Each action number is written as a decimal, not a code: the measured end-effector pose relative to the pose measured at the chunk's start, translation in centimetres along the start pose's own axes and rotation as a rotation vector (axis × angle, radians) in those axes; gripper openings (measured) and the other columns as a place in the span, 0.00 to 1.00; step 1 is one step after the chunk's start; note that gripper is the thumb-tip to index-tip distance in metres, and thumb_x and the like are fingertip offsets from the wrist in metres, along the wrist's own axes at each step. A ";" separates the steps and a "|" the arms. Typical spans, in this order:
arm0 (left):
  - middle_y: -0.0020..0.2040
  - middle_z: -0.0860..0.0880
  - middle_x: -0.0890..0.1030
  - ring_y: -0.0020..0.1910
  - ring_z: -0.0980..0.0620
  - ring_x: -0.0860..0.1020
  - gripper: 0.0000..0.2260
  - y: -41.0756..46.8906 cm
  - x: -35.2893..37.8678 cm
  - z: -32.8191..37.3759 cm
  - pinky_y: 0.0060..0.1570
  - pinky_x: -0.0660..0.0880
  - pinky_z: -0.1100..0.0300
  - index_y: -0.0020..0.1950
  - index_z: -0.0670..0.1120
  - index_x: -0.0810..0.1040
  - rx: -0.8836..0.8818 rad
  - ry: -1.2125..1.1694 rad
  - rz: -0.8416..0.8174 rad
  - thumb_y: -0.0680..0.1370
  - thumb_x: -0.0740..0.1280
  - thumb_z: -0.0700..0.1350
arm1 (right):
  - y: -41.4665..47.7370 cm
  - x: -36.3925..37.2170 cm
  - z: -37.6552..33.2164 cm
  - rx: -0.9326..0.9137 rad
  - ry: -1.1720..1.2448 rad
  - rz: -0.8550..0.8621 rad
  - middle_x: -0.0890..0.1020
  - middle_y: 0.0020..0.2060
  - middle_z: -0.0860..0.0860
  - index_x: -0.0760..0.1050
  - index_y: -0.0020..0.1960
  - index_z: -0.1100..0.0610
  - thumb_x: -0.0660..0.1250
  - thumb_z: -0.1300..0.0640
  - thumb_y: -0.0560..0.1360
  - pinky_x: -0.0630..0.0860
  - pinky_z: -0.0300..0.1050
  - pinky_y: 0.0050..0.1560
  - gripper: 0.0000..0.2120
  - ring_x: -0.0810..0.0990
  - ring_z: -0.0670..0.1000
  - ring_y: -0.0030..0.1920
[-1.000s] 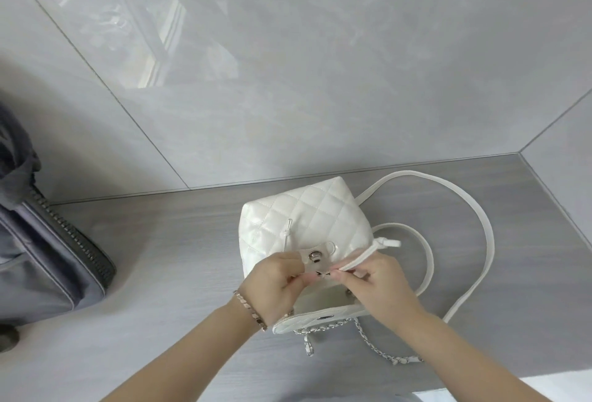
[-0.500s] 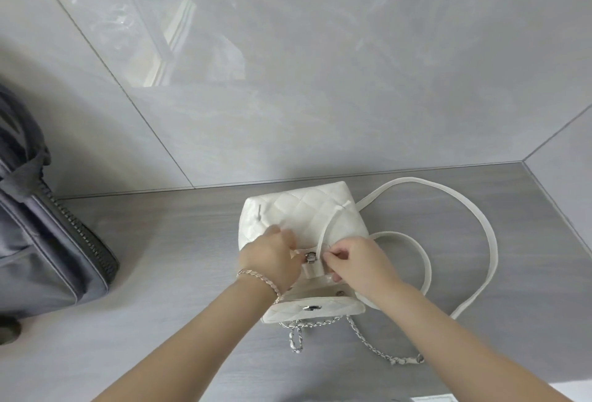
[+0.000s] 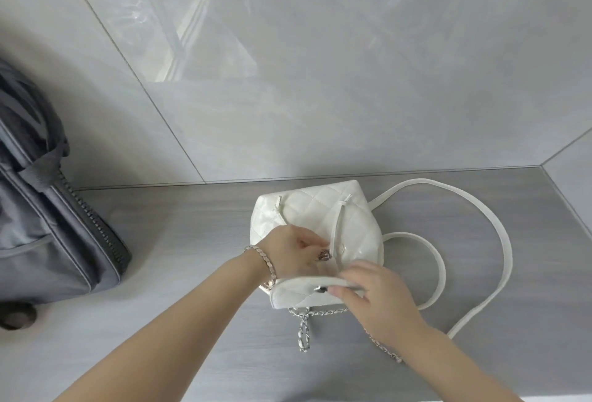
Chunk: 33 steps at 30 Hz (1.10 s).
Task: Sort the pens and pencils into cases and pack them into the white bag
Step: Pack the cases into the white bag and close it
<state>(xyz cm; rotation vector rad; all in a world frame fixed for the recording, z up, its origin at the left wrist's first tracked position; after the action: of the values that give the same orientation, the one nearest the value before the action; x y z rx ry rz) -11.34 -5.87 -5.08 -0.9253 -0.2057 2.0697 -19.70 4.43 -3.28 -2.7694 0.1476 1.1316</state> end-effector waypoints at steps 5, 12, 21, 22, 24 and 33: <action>0.44 0.46 0.82 0.47 0.48 0.78 0.31 -0.3 0.0 -0.2 0.54 0.71 0.54 0.49 0.51 0.81 -0.026 -0.069 -0.117 0.64 0.54 0.72 | 3.1 -2.5 -1.0 0.050 0.011 0.104 0.71 0.30 0.48 0.73 0.33 0.56 0.61 0.42 0.68 0.68 0.47 0.39 0.17 0.72 0.48 0.37; 0.29 0.56 0.70 0.30 0.59 0.68 0.08 1.0 0.7 -0.5 0.28 0.61 0.71 0.38 0.53 0.77 -0.036 -0.009 -0.109 0.73 0.67 0.56 | 4.7 -1.2 2.5 0.195 0.260 0.039 0.68 0.24 0.47 0.78 0.37 0.63 0.70 0.55 0.71 0.60 0.40 0.29 0.11 0.64 0.45 0.26; 0.31 0.56 0.72 0.30 0.60 0.68 0.07 2.2 1.0 -0.6 0.29 0.63 0.72 0.38 0.53 0.77 -0.029 0.008 -0.085 0.73 0.68 0.54 | 4.2 -1.3 2.9 0.136 0.296 0.141 0.77 0.33 0.48 0.80 0.36 0.53 0.68 0.51 0.70 0.68 0.36 0.38 0.07 0.74 0.45 0.37; 0.30 0.56 0.71 0.30 0.60 0.68 0.08 2.2 1.0 -0.5 0.28 0.64 0.72 0.35 0.55 0.74 -0.029 0.021 -0.081 0.73 0.68 0.54 | 4.1 -1.3 3.0 0.140 0.273 0.143 0.75 0.28 0.48 0.80 0.37 0.55 0.68 0.51 0.71 0.67 0.38 0.35 0.08 0.72 0.45 0.33; 0.28 0.55 0.69 0.29 0.60 0.67 0.13 2.3 1.0 -0.3 0.27 0.64 0.72 0.31 0.55 0.70 -0.034 0.056 -0.073 0.74 0.66 0.53 | 4.2 -1.4 3.4 0.160 0.251 0.147 0.72 0.24 0.45 0.79 0.37 0.56 0.69 0.55 0.73 0.63 0.37 0.30 0.07 0.69 0.45 0.29; 0.27 0.52 0.65 0.29 0.55 0.65 0.19 3.0 0.3 0.6 0.31 0.61 0.63 0.27 0.50 0.63 -0.036 0.181 -0.026 0.78 0.60 0.51 | 6.0 -2.0 4.5 0.308 0.281 0.197 0.82 0.32 0.45 0.83 0.38 0.47 0.76 0.49 0.65 0.73 0.44 0.41 0.05 0.77 0.44 0.36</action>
<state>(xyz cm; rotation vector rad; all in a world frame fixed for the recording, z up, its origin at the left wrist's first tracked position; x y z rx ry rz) -13.77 -7.44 -6.21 -1.1195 -0.1578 1.9504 -25.07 -0.67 -5.61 -2.6568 0.5846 0.6762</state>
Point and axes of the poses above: each hand's wrist, its own y-axis towards the middle knuckle, its own x-axis out of the palm, z = x × y, the point moved 9 cm from there along y, towards the middle knuckle
